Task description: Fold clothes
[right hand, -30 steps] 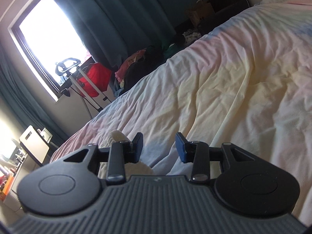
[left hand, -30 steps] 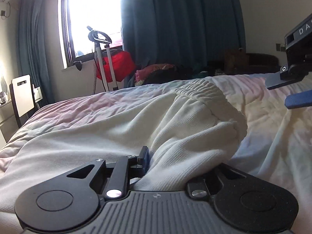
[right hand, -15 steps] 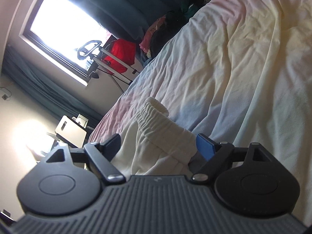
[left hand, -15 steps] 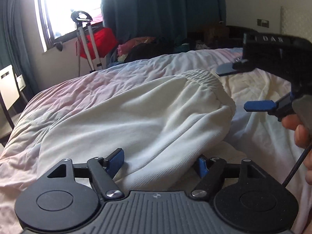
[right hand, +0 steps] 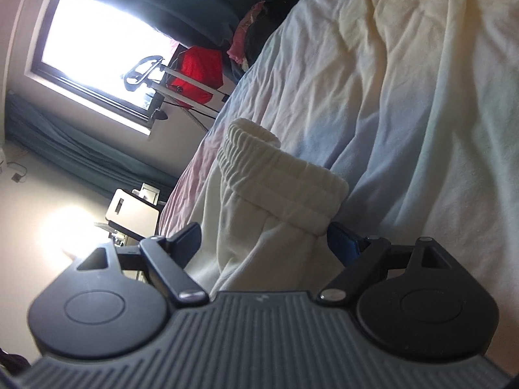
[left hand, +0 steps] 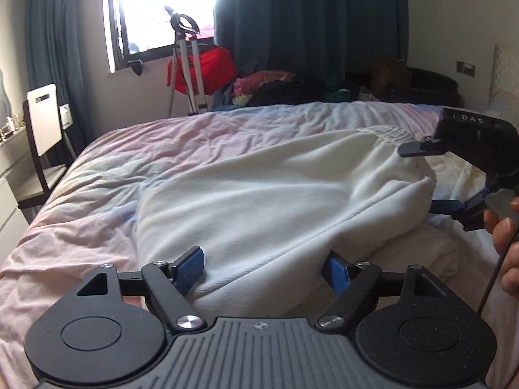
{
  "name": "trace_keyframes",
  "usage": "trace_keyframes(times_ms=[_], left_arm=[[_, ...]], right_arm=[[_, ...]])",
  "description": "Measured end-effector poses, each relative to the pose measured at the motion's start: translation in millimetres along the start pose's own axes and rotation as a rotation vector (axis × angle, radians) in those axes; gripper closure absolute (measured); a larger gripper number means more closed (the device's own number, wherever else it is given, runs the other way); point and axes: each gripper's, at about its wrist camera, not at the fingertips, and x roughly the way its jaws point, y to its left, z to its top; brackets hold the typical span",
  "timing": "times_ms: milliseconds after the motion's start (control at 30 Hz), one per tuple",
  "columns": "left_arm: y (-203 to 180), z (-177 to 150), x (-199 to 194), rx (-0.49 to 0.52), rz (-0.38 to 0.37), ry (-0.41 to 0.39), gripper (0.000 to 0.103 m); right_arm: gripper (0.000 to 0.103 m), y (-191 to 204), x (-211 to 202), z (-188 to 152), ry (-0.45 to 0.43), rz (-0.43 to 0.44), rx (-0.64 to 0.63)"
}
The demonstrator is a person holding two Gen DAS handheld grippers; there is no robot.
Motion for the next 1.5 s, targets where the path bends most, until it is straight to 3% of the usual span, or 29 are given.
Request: trace_keyframes(times_ms=[100, 133, 233, 300, 433, 500, 600, 700, 867, 967, 1033, 1100, 1167, 1300, 1500], left_arm=[[7, 4, -3, -0.033, -0.027, -0.013, 0.022], [7, 5, -3, -0.031, -0.038, -0.013, 0.023], [0, 3, -2, 0.05, -0.038, -0.032, 0.023], [-6, -1, -2, 0.1, -0.049, -0.028, 0.023], [-15, -9, 0, 0.178, -0.063, -0.013, 0.022], [-17, -12, 1, 0.207, -0.031, -0.009, 0.022], [-15, -17, 4, 0.224, 0.053, 0.01, 0.022], [-14, -21, 7, 0.242, 0.137, 0.029, 0.02], [19, -19, -1, 0.019, 0.15, 0.043, 0.02], [40, -19, -8, -0.135, 0.14, 0.039, 0.02], [54, -18, -12, -0.237, 0.133, 0.037, 0.02], [62, -19, -16, -0.294, 0.148, 0.034, 0.019], [69, -20, -17, -0.338, 0.146, 0.049, 0.018], [72, -23, -18, -0.377, 0.144, 0.072, 0.016], [71, -24, -16, -0.381, 0.164, 0.085, 0.013]], right_arm=[[0.026, 7, 4, -6, -0.004, -0.045, -0.065], [0.034, 9, 4, -8, -0.007, -0.064, -0.082], [0.059, 15, -2, -9, -0.037, -0.074, -0.122], [0.069, 24, -11, -9, -0.076, -0.046, -0.16], [0.075, 48, -38, -12, -0.176, 0.045, -0.222], [0.076, 56, -52, -14, -0.221, 0.086, -0.232], [0.076, 62, -70, -15, -0.268, 0.116, -0.23], [0.076, 54, -75, -13, -0.252, 0.071, -0.182], [0.07, 5, -52, -18, -0.101, -0.133, 0.022], [0.061, -16, -41, -23, -0.041, -0.125, 0.116], [0.055, -22, -39, -24, -0.04, -0.076, 0.168], [0.031, -28, -36, -25, -0.031, -0.003, 0.223], [0.023, -27, -32, -25, -0.016, 0.009, 0.212], [0.023, -24, -17, -25, 0.028, -0.042, 0.153], [0.021, -25, 5, -21, 0.087, -0.003, 0.116]])
